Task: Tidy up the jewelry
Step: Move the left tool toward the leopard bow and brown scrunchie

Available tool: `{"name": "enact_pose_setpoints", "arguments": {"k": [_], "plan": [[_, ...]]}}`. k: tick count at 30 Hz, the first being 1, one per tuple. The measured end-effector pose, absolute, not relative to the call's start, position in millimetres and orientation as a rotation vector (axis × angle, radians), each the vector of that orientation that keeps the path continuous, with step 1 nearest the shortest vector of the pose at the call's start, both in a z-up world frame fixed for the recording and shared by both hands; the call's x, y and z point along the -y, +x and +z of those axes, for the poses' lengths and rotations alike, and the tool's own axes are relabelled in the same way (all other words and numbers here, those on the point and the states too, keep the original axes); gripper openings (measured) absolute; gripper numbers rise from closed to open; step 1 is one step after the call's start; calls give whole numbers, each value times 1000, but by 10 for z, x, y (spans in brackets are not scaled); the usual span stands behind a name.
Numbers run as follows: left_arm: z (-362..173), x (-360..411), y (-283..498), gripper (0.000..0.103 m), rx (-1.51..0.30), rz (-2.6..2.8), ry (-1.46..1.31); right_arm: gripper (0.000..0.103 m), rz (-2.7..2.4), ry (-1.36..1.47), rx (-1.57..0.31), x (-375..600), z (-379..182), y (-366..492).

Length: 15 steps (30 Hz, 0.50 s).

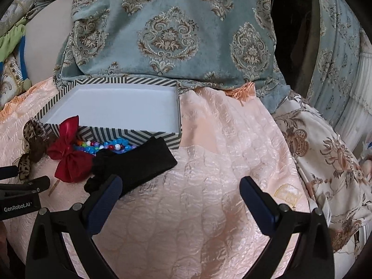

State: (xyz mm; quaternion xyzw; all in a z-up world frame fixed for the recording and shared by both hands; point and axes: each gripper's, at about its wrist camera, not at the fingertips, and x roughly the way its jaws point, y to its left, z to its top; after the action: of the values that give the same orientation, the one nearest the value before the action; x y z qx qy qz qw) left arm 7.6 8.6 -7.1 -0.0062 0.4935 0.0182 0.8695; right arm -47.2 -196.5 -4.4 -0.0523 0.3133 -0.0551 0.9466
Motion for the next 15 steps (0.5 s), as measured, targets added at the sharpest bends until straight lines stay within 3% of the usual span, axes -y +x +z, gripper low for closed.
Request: {"name": "enact_pose_setpoints", "arguments": {"k": [13,15], "plan": [[-24,-137,63,72,-1011,50,-33,102,-86,-115,-645,2016,-124,-498],[-10,-172,64,76,-1001,51,-35,102,-83,-114,-647,2023,-135,-497]]}}
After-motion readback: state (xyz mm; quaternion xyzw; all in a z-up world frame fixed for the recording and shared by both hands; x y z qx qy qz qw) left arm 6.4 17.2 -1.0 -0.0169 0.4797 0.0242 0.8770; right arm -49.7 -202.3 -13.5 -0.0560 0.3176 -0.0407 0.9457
